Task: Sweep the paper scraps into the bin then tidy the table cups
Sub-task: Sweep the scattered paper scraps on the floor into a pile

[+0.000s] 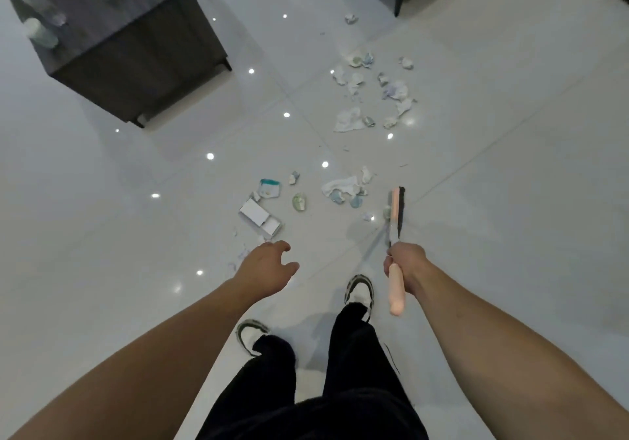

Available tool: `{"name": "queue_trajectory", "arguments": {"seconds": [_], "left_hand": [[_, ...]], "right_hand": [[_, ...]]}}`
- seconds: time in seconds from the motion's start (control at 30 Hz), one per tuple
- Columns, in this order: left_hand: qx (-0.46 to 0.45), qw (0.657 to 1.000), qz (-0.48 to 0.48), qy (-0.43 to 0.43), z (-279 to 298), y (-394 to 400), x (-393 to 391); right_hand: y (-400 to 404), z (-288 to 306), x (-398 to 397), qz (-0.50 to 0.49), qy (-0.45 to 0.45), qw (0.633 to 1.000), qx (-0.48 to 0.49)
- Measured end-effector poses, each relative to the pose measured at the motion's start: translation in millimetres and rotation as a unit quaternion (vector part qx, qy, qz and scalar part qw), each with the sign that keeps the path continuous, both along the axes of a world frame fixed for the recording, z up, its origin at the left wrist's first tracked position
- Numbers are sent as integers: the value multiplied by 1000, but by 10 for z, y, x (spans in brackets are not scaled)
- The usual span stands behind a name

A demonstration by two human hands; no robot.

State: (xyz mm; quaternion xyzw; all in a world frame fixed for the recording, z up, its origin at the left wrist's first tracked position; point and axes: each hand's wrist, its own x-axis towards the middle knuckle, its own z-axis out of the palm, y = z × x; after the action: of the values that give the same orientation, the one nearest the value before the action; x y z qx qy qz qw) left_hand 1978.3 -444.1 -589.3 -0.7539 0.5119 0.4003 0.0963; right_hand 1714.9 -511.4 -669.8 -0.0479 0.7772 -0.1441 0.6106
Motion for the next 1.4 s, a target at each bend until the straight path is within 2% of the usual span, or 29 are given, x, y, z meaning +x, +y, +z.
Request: {"name": "queue_trajectory", "arguments": {"seconds": [0.23, 0.33, 0.5, 0.57, 0.67, 0.87, 1.03, 1.13, 1.27, 1.4], "left_hand": [[20, 997, 74, -26, 47, 139, 303], [22, 995, 97, -27, 29, 156, 421], [44, 996, 81, 6, -102, -74, 412], [39, 996, 72, 34, -154, -286, 368], [17, 996, 62, 69, -228, -670, 297], [-8, 996, 20, 83, -386, -1451, 319], [-22, 996, 26, 79, -540, -1803, 569], [-25, 997, 44, 61, -605, -1885, 775], [-19, 996, 73, 52, -618, -1882, 1045], [-23, 993, 104, 40, -606, -1871, 1241]], "right_hand": [[-289, -3, 807, 183, -5, 983, -27], [-244, 46, 1043, 219, -10, 975, -16], [-487, 226, 1122, 172, -55, 982, 46], [-609, 321, 1094, 175, -62, 982, 41], [-756, 438, 1050, 199, -34, 979, -6], [-1275, 419, 714, 155, 60, 984, -69], [-1826, 216, 413, 116, 126, 983, -67], [-2064, 92, 385, 103, 134, 985, -44], [-2199, 37, 819, 155, 81, 984, -24], [-2247, -9, 1392, 274, 33, 961, -36]]}}
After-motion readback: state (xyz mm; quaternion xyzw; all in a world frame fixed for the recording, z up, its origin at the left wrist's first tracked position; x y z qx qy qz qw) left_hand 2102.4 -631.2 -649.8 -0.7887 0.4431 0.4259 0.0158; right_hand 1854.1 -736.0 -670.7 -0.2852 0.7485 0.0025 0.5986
